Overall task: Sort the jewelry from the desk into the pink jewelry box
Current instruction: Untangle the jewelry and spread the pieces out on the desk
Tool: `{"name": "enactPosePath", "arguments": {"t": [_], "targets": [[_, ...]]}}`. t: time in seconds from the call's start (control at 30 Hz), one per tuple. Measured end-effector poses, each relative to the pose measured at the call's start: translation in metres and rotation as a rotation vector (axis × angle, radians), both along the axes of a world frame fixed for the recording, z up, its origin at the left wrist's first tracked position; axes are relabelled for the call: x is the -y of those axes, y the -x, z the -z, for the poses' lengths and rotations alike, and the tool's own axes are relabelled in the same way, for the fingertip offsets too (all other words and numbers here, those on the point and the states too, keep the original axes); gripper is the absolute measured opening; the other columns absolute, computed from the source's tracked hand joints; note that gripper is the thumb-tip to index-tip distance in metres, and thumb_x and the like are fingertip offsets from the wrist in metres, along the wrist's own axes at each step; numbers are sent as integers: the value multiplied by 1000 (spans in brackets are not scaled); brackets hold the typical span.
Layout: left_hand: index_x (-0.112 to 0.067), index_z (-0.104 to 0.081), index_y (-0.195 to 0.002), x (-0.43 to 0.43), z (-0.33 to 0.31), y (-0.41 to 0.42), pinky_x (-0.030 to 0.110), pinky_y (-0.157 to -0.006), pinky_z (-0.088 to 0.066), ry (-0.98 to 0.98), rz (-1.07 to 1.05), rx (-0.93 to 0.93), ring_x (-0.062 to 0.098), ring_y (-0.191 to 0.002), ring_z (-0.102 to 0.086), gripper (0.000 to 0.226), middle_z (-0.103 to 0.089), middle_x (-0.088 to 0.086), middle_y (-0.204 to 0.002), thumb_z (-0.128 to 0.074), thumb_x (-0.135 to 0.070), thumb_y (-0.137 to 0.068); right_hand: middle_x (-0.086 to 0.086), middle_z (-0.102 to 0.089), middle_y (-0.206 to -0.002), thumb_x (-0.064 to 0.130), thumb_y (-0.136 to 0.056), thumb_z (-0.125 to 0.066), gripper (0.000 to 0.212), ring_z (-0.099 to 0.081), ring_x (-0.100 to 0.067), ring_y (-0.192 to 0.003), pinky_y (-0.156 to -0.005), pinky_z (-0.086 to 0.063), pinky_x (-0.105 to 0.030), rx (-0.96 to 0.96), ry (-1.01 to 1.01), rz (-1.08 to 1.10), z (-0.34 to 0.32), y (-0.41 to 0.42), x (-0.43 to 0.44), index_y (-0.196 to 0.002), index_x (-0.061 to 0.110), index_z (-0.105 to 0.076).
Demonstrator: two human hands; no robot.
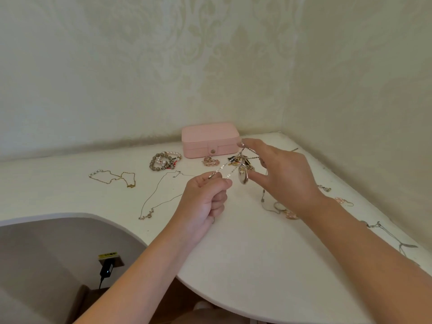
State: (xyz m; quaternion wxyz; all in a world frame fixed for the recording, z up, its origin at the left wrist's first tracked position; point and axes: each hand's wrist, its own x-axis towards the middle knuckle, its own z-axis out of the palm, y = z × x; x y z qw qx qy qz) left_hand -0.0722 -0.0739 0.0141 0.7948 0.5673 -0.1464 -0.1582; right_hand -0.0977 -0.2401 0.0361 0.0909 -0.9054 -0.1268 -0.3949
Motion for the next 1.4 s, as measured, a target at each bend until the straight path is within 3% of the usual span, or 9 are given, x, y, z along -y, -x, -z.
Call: {"name": "enactPosePath", "arguments": {"t": [0.2,0.3,0.47,0.6,0.77,0.93,1.1,1.2,1.4], "targets": [[-27,-28,-48,-4,-4,2,15,-34,-9,30,61,-20,4,-37,-12,40,-18,-11,-44,-57,-6,-66,21,-25,-54,48,-76,-58,38,-31,-11,-43,-39,-36,-17,170,-78,-57,0,-1,-4,-104,22,-57],[-27,-27,-49,-4,-3,1,15,-34,-10,49,56,-31,4,-37,-12,41,-18,-11,-44,-58,-7,-66,6,-52,-53,48,-77,-58,42,-42,-16,-41,-37,-42,-21,208,-69,-88,1,-2,-1,-99,15,-71],[-28,-25,-50,-5,-3,1,16,-35,-10,33,54,-26,4,-37,-13,42,-18,-11,-44,-58,-8,-67,8,-63,-61,38,-86,-56,32,-37,-8,-59,-42,-38,-24,237,-79,-133,4,-3,2,-100,15,-74],[-28,-26,-50,-4,-5,1,16,-34,-10,36,69,-16,4,-37,-13,43,-19,-11,-44,-62,-10,-68,27,-36,-53,35,-87,-56,31,-33,-7,-54,-49,-32,-18,148,-318,-220,5,-2,-3,-108,19,-72],[-25,-33,-48,-1,-4,2,17,-39,-15,-78,55,99,8,-41,-16,47,-28,-6,-46,-64,-33,-82,6,-30,-52,35,-82,-64,30,-27,-9,-47,-49,-32,-23,-24,-608,-286,0,3,-6,-113,38,-63],[-16,-63,-61,4,2,1,30,-75,-46,-136,-43,194,22,-75,-53,31,-61,10,-74,-61,-35,-86,10,-29,-50,33,-78,-67,38,-26,-8,-48,-50,-31,-24,-54,-580,-280,-3,5,-5,-115,39,-61],[-15,-69,-81,3,1,1,46,-107,-37,-165,15,210,16,-101,-62,44,-70,5,-94,-69,-56,-65,10,-34,-53,44,-73,-69,50,-31,-7,-48,-51,-26,-10,-66,-453,-271,-3,6,-9,-120,28,-63],[-14,-66,-82,3,3,-1,40,-102,-44,-63,46,191,14,-90,-65,33,-69,-1,-83,-74,-42,-65,12,-37,-54,39,-73,-70,47,-35,-7,-49,-51,-27,-9,-66,-405,-246,-1,5,-11,-118,29,-64],[-8,-63,-95,4,-3,-2,19,-58,-47,205,147,40,7,-60,-56,21,-63,-4,-69,-61,-8,-74,9,-34,-54,48,-74,-60,44,-32,-8,-48,-50,-26,-10,-117,-442,-290,-1,5,-15,-117,40,-58]]}}
